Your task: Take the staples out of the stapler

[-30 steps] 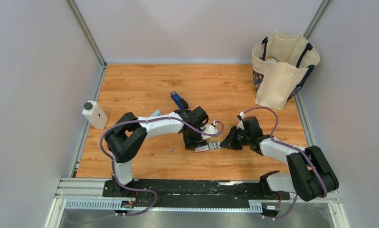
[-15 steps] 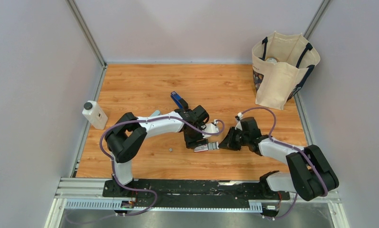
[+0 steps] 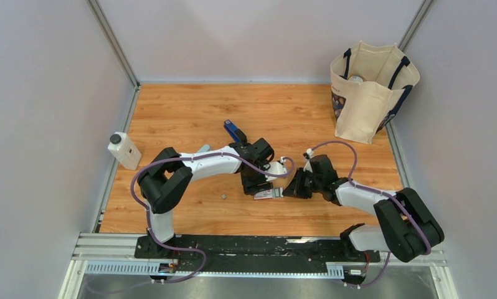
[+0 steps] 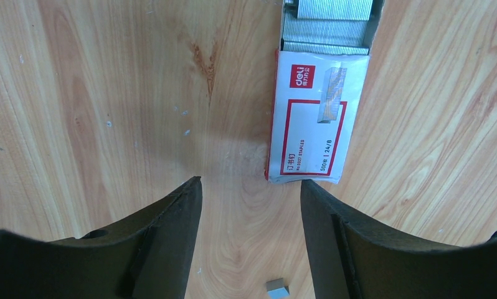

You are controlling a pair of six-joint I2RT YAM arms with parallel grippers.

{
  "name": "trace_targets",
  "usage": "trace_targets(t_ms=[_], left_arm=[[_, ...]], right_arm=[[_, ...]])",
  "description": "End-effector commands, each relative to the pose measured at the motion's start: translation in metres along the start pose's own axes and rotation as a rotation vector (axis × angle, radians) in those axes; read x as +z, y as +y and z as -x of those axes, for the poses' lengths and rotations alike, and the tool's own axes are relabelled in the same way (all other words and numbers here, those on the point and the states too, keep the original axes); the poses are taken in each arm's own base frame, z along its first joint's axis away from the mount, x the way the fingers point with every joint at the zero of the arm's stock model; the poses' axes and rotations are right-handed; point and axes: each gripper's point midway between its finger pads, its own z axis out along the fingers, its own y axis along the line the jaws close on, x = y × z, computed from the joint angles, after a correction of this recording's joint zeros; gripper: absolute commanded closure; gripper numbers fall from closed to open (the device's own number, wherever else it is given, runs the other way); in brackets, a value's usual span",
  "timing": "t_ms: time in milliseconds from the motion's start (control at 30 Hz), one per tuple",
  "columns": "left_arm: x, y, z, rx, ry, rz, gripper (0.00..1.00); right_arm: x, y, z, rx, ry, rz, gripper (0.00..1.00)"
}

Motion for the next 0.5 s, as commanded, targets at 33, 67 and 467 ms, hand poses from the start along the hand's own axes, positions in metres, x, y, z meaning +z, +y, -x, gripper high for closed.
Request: trace_targets(t_ms=[33,67,467], left_arm=[[-0.004,-0.001,0.011,0.016,-0.027,-0.002,0.32],[-0.003,-0.001,0.011,0.016,-0.026,-0.003,0.32],[-0.003,-0.001,0.011,0.017,-0.026,-0.003,0.32]], right_arm=[[0.007,0.012,0.006,-0.014,-0.018,0.015,0.93],[0.008,0.013,0.006,-0.012,-0.017,0.014,0.93],[0.017,0.027,-0.004,-0.029,0.014,0.045,0.91]])
